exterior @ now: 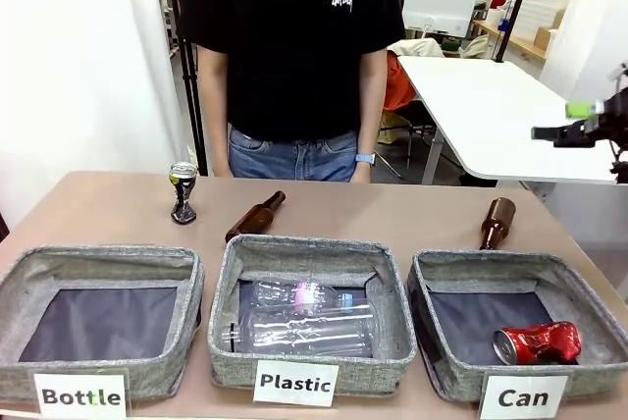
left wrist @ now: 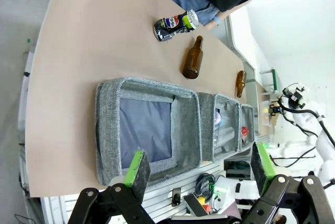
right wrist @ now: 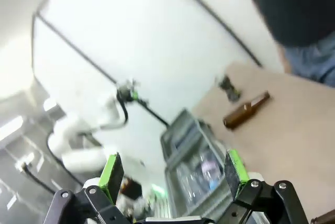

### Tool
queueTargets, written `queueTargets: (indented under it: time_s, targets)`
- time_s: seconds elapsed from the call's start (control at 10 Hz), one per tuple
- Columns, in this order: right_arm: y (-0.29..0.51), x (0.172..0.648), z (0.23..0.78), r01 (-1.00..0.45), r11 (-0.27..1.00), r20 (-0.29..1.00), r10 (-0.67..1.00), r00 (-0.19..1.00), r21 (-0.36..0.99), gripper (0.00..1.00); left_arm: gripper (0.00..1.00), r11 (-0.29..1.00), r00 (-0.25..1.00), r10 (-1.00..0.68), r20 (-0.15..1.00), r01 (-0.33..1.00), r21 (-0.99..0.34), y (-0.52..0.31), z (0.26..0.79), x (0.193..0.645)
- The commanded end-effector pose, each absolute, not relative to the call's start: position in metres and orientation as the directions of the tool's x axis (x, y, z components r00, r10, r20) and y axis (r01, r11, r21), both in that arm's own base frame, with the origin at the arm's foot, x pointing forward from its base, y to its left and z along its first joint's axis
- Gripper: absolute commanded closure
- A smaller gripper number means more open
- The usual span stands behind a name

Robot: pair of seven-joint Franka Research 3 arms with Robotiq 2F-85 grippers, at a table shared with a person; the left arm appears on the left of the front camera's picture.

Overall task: Sort the can waste into the basket.
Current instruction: Pick up the can waste from the table and place it in the right Fabric basket.

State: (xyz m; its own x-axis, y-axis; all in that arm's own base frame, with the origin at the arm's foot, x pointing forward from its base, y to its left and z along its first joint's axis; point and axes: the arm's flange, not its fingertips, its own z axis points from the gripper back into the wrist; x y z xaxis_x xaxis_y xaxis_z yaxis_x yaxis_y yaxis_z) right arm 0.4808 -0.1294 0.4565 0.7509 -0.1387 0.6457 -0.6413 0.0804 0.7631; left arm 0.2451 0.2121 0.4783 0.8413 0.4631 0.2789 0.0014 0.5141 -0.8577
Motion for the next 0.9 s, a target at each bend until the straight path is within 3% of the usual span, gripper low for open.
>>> queueTargets:
  time_s: [0.0, 0.2, 0.8]
  targets:
    - [-0.124, 0.484, 0.458, -0.621, 0.043, 0.602, -0.307, 0.737, 0.783, 0.00, 0.00, 0.514, 0.839, 0.455, 0.297, 0.025, -0.858, 0.213, 0.478, 0.245]
    - [-0.120, 0.490, 0.460, -0.565, 0.093, 0.565, -0.296, 0.771, 0.820, 0.00, 0.00, 0.514, 0.839, 0.455, 0.297, 0.025, -0.858, 0.213, 0.478, 0.245]
    - [-0.139, 0.483, 0.452, -0.609, 0.056, 0.597, -0.287, 0.749, 0.791, 0.00, 0.00, 0.514, 0.839, 0.455, 0.297, 0.025, -0.858, 0.213, 0.478, 0.245]
